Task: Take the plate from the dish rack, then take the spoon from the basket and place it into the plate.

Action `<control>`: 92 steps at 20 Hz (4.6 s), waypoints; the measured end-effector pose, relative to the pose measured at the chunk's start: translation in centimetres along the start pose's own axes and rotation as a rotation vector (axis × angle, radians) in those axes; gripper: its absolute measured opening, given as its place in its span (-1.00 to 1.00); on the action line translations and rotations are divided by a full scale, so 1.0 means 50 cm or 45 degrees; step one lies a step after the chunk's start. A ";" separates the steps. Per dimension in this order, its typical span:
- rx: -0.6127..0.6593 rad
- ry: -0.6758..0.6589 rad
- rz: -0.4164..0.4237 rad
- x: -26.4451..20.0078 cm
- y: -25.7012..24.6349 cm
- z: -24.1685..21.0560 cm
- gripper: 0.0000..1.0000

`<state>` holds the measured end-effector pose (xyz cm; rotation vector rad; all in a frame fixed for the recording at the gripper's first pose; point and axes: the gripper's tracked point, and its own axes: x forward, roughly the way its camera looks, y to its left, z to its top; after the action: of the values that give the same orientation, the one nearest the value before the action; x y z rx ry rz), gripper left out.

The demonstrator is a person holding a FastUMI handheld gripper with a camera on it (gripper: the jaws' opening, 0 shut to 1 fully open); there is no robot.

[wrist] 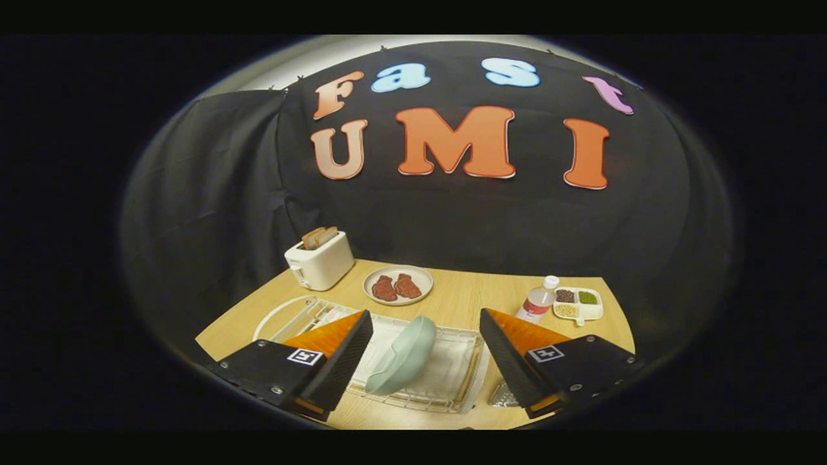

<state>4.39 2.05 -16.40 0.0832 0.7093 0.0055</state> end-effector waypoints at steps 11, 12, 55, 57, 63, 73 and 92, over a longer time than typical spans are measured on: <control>0.182 0.536 0.067 0.101 0.023 -0.109 0.85; 0.198 0.581 0.064 0.108 0.025 -0.122 0.80; 0.533 0.753 -0.098 -0.121 -0.045 -0.269 -0.57; 0.581 0.735 -0.049 -0.148 -0.044 -0.289 -0.57; 0.729 0.706 0.033 -0.201 -0.049 -0.375 -0.58; 0.826 0.693 0.204 -0.215 -0.031 -0.508 -0.58; 0.982 0.494 0.079 -0.146 -0.111 -0.566 -0.15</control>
<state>-19.67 -1.62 -33.46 0.8613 1.0648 -0.1987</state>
